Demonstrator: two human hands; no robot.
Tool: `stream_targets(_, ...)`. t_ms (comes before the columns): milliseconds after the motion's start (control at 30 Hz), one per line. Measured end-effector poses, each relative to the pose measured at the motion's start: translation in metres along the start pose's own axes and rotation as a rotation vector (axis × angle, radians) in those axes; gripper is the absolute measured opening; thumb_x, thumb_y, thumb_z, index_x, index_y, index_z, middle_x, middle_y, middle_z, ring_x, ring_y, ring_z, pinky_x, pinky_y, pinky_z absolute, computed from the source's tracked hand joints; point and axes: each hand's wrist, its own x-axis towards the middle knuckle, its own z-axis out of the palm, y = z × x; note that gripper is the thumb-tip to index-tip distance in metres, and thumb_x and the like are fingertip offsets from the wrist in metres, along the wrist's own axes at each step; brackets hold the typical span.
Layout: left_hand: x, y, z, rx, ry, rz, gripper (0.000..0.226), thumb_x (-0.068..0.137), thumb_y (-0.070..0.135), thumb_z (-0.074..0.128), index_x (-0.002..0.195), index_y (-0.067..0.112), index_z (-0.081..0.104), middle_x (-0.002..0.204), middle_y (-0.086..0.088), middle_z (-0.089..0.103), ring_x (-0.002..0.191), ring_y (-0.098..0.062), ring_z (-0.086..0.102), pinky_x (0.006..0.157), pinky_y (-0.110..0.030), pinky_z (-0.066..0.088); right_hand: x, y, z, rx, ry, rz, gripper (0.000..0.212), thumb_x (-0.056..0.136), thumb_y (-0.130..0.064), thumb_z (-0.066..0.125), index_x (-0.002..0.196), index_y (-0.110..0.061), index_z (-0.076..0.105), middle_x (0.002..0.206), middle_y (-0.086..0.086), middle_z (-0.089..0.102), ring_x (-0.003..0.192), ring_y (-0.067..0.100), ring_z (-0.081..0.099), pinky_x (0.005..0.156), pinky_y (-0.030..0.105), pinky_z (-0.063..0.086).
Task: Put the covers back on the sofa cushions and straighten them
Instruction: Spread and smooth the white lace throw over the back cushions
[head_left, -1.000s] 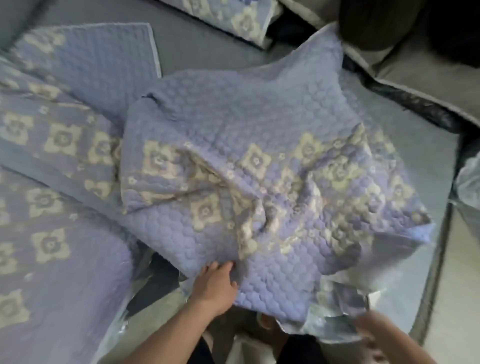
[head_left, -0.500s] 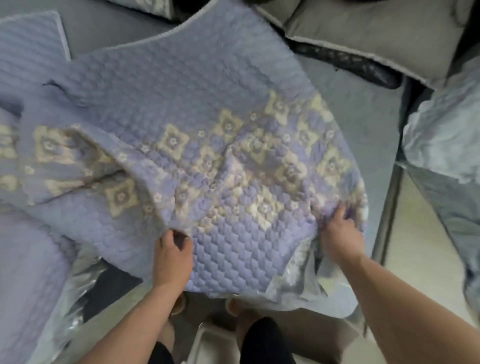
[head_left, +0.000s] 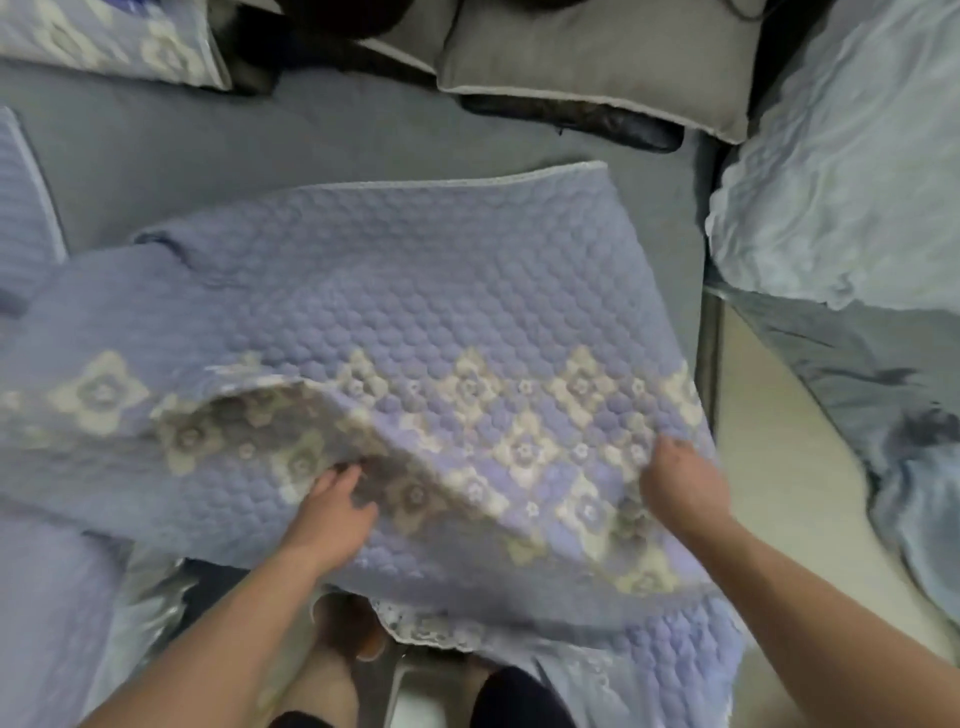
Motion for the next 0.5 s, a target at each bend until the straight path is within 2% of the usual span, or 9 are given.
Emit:
stream_targets(67, 0.0, 0.009, -0.008, 0.034, 0.148, 0.009, 0.042, 0.098, 0.032, 0.049, 0.139, 0.027, 0.054, 0.146, -0.001, 0.045, 0.128, -0.024, 0.049, 0.103, -0.036, 0.044, 0.033, -0.042, -0.024, 0.1, 0.209, -0.159, 0.018, 0.089, -0.006, 0.05, 0.107, -0.003, 0.053, 0.111, 0.021, 0.052, 0.089, 0.043, 0.059, 0.071, 0.044, 0.05)
stream_targets(100, -0.003, 0.015, -0.014, 0.027, 0.29, 0.024, 0.028, 0.097, 0.03, 0.048, 0.12, 0.028, 0.064, 0.128, 0.0, 0.057, 0.111, -0.024, 0.057, 0.091, -0.038, 0.05, 0.048, -0.061, -0.033, 0.139, 0.242, -0.198, 0.022, 0.09, -0.007, 0.051, 0.112, -0.004, 0.052, 0.116, 0.02, 0.048, 0.09, 0.044, 0.058, 0.071, 0.045, 0.05)
stream_targets(133, -0.007, 0.021, -0.021, -0.005, 0.433, 0.052, 0.018, 0.097, 0.028, 0.047, 0.101, 0.028, 0.065, 0.11, 0.001, 0.06, 0.097, -0.024, 0.058, 0.079, -0.039, 0.051, 0.065, -0.078, -0.044, 0.163, 0.26, -0.226, 0.03, 0.091, -0.009, 0.051, 0.121, -0.006, 0.05, 0.126, 0.019, 0.043, 0.093, 0.044, 0.058, 0.074, 0.046, 0.051)
stream_targets(200, -0.01, 0.03, -0.039, -0.075, 0.645, 0.134, 0.014, 0.097, 0.024, 0.048, 0.087, 0.024, 0.057, 0.095, 0.004, 0.054, 0.085, -0.023, 0.054, 0.069, -0.038, 0.046, 0.101, -0.106, -0.063, 0.164, 0.287, -0.248, 0.053, 0.094, -0.016, 0.053, 0.144, -0.012, 0.033, 0.152, 0.02, 0.023, 0.099, 0.046, 0.059, 0.078, 0.045, 0.051)
stream_targets(267, 0.005, 0.035, -0.059, -0.058, 0.765, 0.217, 0.005, 0.093, 0.019, 0.053, 0.094, 0.021, 0.058, 0.099, 0.0, 0.052, 0.09, -0.025, 0.052, 0.073, -0.04, 0.046, 0.141, -0.118, -0.082, 0.198, 0.305, -0.156, 0.074, 0.097, -0.023, 0.052, 0.156, -0.017, 0.008, 0.162, 0.021, 0.001, 0.106, 0.046, 0.059, 0.078, 0.043, 0.047)
stream_targets(333, 0.029, 0.038, -0.076, 0.006, 0.794, 0.232, 0.022, 0.089, 0.014, 0.059, 0.11, 0.014, 0.063, 0.11, -0.011, 0.056, 0.103, -0.034, 0.053, 0.086, -0.045, 0.048, 0.171, -0.116, -0.092, 0.291, 0.273, 0.019, 0.084, 0.098, -0.034, 0.052, 0.157, -0.01, -0.003, 0.161, 0.027, 0.008, 0.121, 0.045, 0.052, 0.088, 0.043, 0.045)
stream_targets(400, 0.053, 0.043, -0.086, 0.083, 0.692, 0.171, 0.041, 0.088, 0.016, 0.061, 0.129, 0.013, 0.06, 0.122, -0.018, 0.056, 0.116, -0.038, 0.051, 0.097, -0.047, 0.045, 0.19, -0.108, -0.091, 0.41, 0.188, 0.141, 0.08, 0.094, -0.037, 0.06, 0.151, 0.0, 0.018, 0.149, 0.028, 0.036, 0.128, 0.043, 0.048, 0.098, 0.044, 0.042)
stream_targets(467, 0.069, 0.054, -0.086, 0.197, 0.589, 0.089, 0.05, 0.092, 0.025, 0.058, 0.141, 0.018, 0.052, 0.133, -0.015, 0.052, 0.125, -0.036, 0.046, 0.102, -0.045, 0.041, 0.192, -0.101, -0.089, 0.436, 0.164, 0.087, 0.052, 0.094, -0.029, 0.062, 0.132, 0.002, 0.044, 0.131, 0.027, 0.055, 0.119, 0.041, 0.057, 0.093, 0.041, 0.046)
stream_targets(500, 0.072, 0.06, -0.085, 0.247, 0.575, 0.071, 0.052, 0.093, 0.029, 0.056, 0.144, 0.021, 0.049, 0.136, -0.013, 0.05, 0.127, -0.034, 0.044, 0.103, -0.043, 0.039, 0.192, -0.096, -0.095, 0.434, 0.217, 0.055, 0.041, 0.095, -0.025, 0.059, 0.125, 0.002, 0.049, 0.125, 0.026, 0.059, 0.114, 0.042, 0.059, 0.091, 0.042, 0.047)
